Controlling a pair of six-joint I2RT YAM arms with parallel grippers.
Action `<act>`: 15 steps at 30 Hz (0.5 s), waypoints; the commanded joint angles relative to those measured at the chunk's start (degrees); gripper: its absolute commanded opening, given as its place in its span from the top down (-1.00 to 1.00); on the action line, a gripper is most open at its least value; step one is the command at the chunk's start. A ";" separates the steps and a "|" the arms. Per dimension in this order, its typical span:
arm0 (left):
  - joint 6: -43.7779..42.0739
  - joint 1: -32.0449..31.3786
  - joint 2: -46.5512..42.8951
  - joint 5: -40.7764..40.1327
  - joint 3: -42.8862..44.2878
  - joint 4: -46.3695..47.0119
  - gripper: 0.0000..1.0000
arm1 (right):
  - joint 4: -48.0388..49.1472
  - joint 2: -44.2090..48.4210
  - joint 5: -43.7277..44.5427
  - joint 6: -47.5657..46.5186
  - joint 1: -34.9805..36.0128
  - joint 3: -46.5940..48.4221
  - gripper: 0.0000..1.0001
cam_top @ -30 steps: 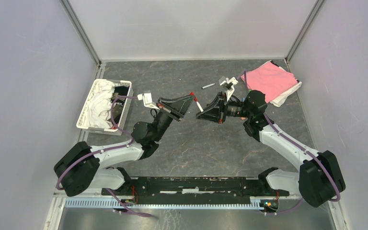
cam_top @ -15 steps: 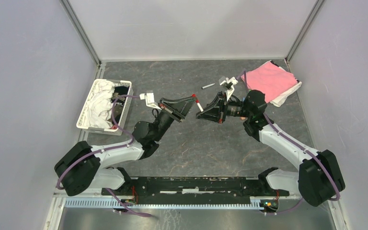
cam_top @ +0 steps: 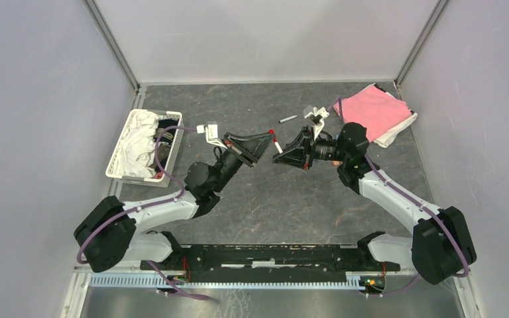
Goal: Insert the pens into the pen caps
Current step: Insert the pen cap onto the pen.
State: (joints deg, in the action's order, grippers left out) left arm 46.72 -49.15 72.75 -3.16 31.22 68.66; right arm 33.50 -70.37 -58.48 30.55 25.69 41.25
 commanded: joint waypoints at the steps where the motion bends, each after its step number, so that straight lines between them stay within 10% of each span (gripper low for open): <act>1: -1.23 -2.18 -1.23 6.44 0.54 -3.68 0.65 | 1.24 -0.05 0.58 -3.92 0.77 1.92 0.99; 15: -7.50 -2.09 -15.72 -1.67 1.54 -24.74 -0.59 | -0.63 2.96 -1.21 -7.87 0.14 -1.12 1.00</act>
State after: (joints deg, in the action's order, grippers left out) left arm 44.03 -50.98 60.77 -3.60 31.24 50.98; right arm 31.83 -69.17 -58.54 24.27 26.13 40.58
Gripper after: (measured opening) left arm 0.716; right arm 0.094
